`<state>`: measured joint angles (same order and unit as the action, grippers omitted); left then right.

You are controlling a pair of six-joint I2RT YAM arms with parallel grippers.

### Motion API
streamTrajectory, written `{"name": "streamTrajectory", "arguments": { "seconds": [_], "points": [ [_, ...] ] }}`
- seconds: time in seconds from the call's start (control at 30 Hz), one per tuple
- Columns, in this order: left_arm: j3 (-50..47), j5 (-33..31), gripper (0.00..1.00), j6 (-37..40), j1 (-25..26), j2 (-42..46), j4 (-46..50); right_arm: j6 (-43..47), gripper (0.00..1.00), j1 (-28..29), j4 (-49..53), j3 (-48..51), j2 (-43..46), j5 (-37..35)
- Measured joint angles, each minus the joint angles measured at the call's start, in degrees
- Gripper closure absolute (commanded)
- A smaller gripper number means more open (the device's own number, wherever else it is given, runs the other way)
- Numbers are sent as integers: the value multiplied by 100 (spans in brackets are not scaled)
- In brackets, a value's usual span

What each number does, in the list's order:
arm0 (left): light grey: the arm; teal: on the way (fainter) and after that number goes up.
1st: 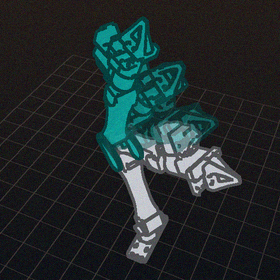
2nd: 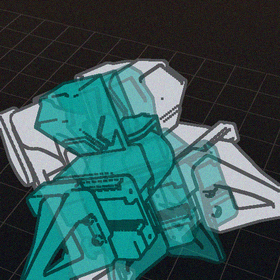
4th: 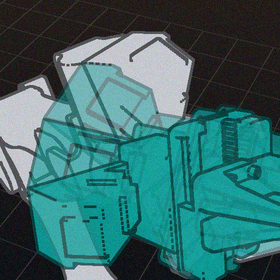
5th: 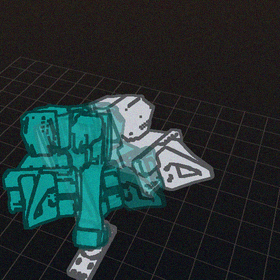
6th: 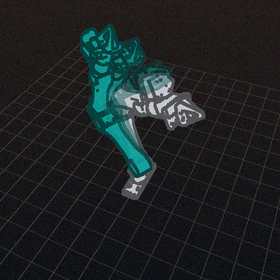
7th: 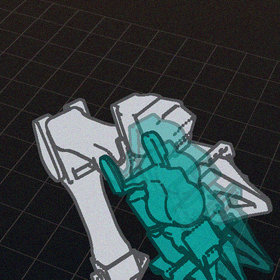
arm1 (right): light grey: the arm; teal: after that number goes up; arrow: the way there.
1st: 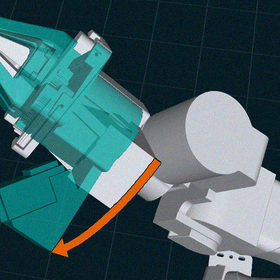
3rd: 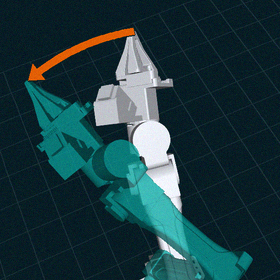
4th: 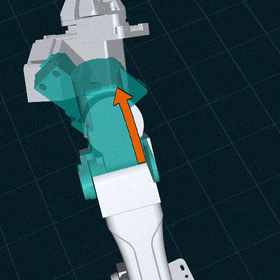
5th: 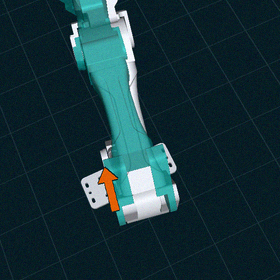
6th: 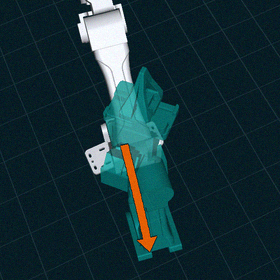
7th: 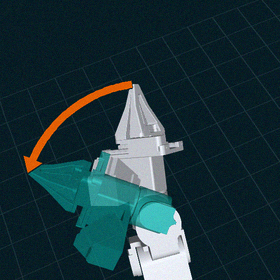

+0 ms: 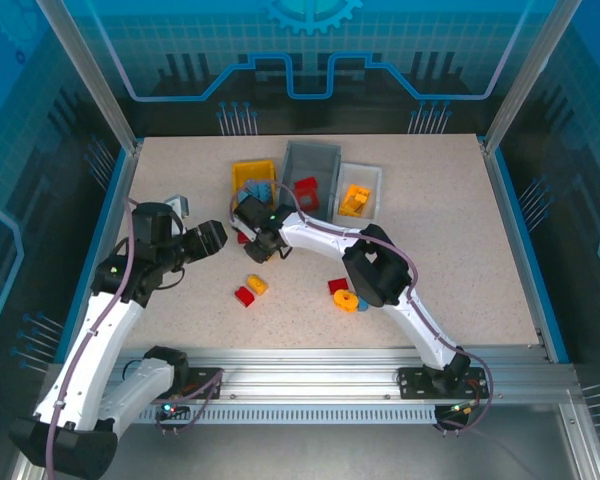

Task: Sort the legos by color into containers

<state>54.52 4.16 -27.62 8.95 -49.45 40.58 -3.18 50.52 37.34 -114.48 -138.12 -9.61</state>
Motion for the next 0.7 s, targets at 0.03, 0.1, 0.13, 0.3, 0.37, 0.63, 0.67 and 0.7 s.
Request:
{"name": "streamTrajectory", "arguments": {
  "seconds": [0.03, 0.1, 0.13, 0.3, 0.37, 0.63, 0.67, 0.7],
  "points": [
    [0, 2, 26, -22, 0, 0, -7, -17, 73, 0, -44, 55, 33, 0],
    [0, 33, 25, -74, 0, -17, -11, -42, 75, 7, -184, 317, 184, -33],
    [0, 72, 25, -85, 0, -35, -15, -68, 75, 11, -216, 494, 306, -52],
    [42, 546, 25, -136, 55, -249, -214, -348, 77, 0, -354, 1812, 1543, -223],
    [210, 675, 25, -164, 306, -455, -343, -535, 77, -63, -431, 2352, 2354, -278],
    [1110, 538, 26, -37, 2124, -1766, -1185, -1582, 77, -1976, -826, 3161, 4288, -166],
    [1134, 476, 26, -35, 2273, -1945, -1331, -1720, 77, -2260, -866, 3161, 4249, -140],
    [1143, 431, 26, -35, 2389, -2092, -1443, -1847, 77, -2487, -881, 3154, 4175, -96]
  ]
}}
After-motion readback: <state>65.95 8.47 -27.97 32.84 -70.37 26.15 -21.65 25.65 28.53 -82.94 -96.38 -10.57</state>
